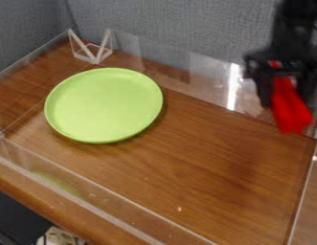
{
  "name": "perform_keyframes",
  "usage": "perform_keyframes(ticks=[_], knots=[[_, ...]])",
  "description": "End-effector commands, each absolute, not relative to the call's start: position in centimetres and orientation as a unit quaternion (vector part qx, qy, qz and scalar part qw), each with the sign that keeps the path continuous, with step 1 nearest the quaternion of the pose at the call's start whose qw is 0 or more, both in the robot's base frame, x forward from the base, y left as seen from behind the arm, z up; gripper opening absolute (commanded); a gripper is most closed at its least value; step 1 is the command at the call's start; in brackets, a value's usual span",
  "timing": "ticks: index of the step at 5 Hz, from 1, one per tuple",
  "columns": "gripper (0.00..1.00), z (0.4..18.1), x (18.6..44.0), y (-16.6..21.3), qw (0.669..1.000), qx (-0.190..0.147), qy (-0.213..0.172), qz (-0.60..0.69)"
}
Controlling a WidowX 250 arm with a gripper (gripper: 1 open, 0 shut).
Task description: Put the red object on the right side
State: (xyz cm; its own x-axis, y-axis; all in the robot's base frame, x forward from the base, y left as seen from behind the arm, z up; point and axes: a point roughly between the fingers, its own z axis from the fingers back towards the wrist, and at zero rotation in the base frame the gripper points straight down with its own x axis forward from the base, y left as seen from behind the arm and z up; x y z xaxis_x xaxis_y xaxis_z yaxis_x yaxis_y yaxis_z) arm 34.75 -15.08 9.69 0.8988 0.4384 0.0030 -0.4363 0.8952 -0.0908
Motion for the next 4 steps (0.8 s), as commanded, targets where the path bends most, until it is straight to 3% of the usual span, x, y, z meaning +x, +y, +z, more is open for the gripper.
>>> perform_keyframes(ticks=[1, 3, 4], knots=[[0.00, 9.8, 34.9, -15.9, 0.972, -0.058, -0.037, 0.227], [0.00, 6.0, 35.4, -13.9, 0.969, -0.052, -0.025, 0.240], [0.00, 5.5, 36.0, -12.6, 0.965, -0.053, -0.020, 0.257]])
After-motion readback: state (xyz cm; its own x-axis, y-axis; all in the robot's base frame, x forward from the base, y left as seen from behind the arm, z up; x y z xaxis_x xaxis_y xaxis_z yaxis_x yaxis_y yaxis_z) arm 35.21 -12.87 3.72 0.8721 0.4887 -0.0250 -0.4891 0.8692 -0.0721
